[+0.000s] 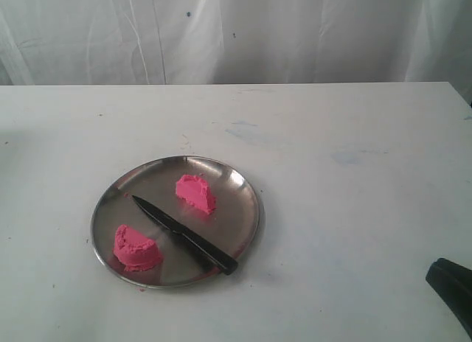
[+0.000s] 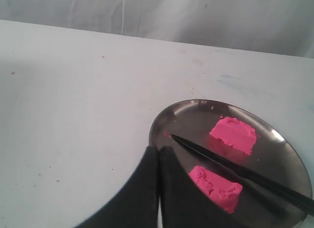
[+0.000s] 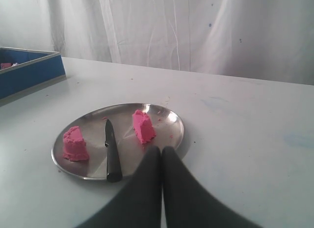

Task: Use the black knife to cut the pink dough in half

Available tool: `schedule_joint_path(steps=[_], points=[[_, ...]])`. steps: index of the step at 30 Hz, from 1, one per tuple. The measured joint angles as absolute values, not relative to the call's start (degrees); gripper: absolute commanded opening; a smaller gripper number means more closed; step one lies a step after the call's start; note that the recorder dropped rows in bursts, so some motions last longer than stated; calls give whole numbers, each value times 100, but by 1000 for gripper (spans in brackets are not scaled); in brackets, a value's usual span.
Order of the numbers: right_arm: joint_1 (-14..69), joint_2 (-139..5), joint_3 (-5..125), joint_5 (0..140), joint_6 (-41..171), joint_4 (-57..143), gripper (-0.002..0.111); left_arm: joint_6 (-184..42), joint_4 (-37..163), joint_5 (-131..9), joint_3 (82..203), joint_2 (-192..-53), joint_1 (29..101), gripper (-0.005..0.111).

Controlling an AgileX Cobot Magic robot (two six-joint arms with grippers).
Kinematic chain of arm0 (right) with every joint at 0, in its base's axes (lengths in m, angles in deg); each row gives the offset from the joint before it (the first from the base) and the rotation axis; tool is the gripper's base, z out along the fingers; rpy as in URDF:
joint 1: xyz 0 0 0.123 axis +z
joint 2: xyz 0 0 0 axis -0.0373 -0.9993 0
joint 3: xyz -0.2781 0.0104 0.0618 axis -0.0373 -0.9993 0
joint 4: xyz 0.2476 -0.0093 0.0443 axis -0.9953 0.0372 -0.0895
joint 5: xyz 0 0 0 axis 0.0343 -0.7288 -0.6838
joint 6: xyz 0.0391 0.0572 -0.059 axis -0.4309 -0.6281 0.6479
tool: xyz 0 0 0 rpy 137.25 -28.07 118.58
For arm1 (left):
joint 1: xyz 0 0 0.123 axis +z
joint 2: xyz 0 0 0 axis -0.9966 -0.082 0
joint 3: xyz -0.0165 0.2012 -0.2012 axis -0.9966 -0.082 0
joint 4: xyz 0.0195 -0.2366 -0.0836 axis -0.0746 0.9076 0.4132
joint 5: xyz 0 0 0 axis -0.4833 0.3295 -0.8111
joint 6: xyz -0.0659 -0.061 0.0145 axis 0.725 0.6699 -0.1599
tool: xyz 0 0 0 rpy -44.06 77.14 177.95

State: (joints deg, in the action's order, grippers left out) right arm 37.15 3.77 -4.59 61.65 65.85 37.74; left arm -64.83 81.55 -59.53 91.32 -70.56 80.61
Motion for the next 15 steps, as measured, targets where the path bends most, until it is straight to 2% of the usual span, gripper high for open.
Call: schedule_joint_path(steps=[8, 15], points=[[3715, 377, -459, 6165, 6585, 3774, 0, -6471, 8131, -5915, 8295, -6357, 8061, 0], [3715, 377, -459, 6165, 6585, 3774, 0, -6471, 7664, -6448, 8243, -5757, 8061, 0]])
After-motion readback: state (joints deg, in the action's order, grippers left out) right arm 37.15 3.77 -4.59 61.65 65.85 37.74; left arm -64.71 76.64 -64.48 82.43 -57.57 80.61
